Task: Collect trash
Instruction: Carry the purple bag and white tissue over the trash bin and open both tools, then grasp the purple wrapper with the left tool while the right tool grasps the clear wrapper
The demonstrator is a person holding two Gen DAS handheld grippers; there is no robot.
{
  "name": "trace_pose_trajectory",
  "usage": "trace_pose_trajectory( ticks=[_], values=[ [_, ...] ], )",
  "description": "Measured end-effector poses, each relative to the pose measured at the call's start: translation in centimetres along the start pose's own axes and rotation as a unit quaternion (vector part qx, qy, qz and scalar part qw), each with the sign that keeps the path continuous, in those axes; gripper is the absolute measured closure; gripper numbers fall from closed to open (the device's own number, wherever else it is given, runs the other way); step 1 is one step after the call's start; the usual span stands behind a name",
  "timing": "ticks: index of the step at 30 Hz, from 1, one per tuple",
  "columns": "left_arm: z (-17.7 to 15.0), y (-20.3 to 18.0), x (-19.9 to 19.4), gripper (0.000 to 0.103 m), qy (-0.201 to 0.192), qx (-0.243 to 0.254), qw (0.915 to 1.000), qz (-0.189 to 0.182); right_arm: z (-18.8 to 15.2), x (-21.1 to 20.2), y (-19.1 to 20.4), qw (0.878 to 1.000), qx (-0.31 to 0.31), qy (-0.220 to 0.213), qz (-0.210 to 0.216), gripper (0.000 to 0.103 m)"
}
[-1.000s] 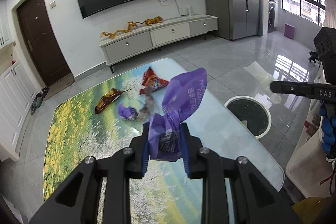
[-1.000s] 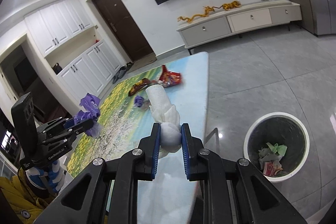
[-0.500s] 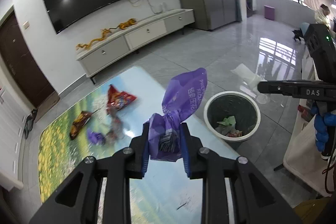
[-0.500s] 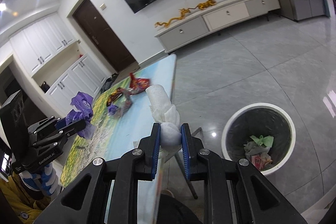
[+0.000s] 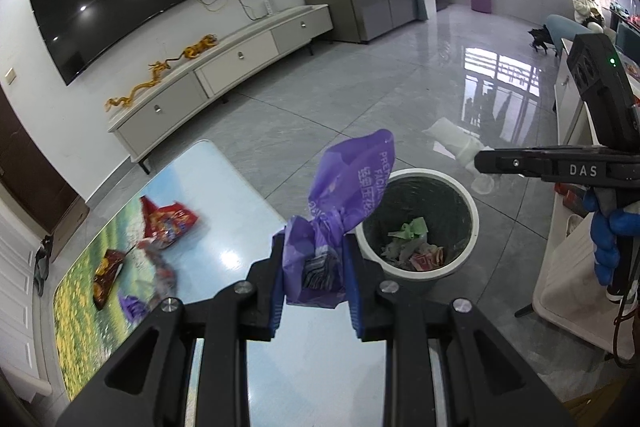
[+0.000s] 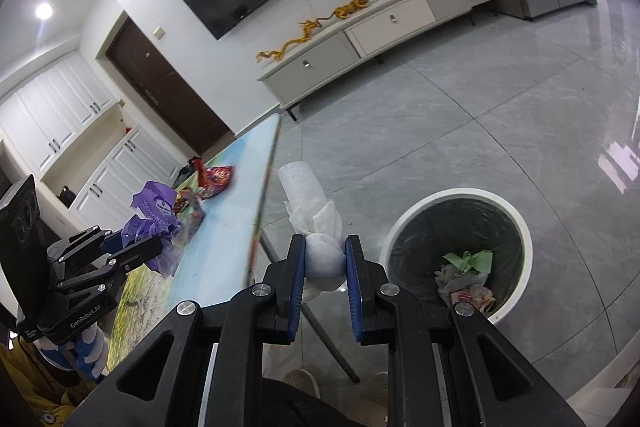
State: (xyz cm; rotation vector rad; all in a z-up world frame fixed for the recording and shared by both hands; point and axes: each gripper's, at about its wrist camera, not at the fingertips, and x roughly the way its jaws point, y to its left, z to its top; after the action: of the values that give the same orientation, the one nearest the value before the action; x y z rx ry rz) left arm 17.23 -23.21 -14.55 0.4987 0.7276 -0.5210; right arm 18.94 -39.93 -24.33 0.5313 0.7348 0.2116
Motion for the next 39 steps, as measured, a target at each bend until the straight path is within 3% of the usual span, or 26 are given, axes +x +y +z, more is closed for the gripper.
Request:
trace_pose_trajectory(
  ticks=[12, 17, 23, 25, 26, 28, 39],
  values=[
    [1.7, -2.0, 4.7, 0.078, 0.029, 0.020, 0.9990, -0.027, 0.4, 1.7, -4.1, 0.999, 0.039, 0.007, -0.029, 0.084],
    [3.2, -2.6, 8.0, 0.078, 0.046, 0.008, 0.9971, -0.061, 0.9, 3.0, -5.9, 0.997, 0.055, 0.016, -0.060, 0.083],
    [5.7, -3.1, 11.4, 0.076, 0.036, -0.020, 0.9942, -0.099, 1.7, 5.5, -7.8, 0.992, 0.069, 0.027, -0.102, 0.079],
    [6.4, -3.1, 12.4, 0.067, 0.037, -0.031, 0.9931, -0.107, 2.1, 6.3, -8.3, 0.990, 0.072, 0.030, -0.118, 0.076],
    [6.6, -3.1, 12.8, 0.058, 0.040, -0.038, 0.9916, -0.116, 2.2, 6.7, -8.5, 0.989, 0.069, 0.033, -0.127, 0.066],
    [6.8, -3.0, 13.1, 0.050, 0.039, -0.050, 0.9904, -0.123, 2.4, 7.0, -8.8, 0.987, 0.070, 0.036, -0.142, 0.056],
    [6.8, -3.2, 10.8, 0.048, 0.022, -0.058, 0.9890, -0.134, 2.1, 4.1, -7.5, 0.986, 0.063, 0.014, -0.155, 0.056]
  ],
)
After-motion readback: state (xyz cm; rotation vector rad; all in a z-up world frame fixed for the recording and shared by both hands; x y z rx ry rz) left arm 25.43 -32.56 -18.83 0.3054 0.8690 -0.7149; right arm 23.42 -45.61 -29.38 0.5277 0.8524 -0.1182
